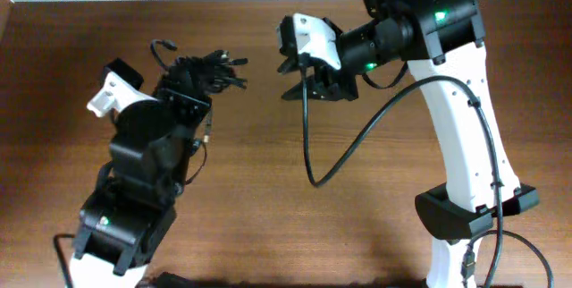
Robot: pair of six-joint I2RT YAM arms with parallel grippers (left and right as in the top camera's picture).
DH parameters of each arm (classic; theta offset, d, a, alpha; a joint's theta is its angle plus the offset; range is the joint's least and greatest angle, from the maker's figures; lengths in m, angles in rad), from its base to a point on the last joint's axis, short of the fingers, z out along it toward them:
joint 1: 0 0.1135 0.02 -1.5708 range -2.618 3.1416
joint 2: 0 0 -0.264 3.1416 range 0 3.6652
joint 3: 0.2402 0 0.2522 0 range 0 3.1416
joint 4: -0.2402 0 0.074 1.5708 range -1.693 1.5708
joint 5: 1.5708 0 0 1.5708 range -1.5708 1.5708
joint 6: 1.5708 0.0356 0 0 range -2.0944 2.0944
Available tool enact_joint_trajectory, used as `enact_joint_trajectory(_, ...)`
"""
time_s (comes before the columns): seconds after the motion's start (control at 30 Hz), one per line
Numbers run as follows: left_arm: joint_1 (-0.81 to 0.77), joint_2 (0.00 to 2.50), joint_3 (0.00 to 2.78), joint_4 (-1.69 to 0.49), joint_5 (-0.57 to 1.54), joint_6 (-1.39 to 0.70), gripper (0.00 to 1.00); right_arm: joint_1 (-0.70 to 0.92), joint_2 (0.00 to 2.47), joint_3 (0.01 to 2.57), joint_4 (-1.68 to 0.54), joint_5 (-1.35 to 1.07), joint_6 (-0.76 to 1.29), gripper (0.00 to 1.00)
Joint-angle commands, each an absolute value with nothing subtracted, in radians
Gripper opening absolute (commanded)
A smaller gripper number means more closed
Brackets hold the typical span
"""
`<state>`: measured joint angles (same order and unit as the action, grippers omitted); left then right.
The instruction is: Untangle cables
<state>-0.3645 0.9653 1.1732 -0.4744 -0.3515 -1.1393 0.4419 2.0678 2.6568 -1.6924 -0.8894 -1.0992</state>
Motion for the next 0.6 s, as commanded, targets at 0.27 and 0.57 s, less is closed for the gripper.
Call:
enact_joint_trajectory(0.27, -0.367, 1.049, 1.180, -0.251, -0.044, -1.361, 0.00, 0.450, 2.072, 2.602, -1.494, -0.878, -1.223, 0.46)
enact_joint_trajectory(0.57, -0.367, 1.055, 1.180, -0.331, -0.220, -1.324, 0.00, 0.436, 2.071, 2.602, -1.457, -0.801, -1.223, 0.80)
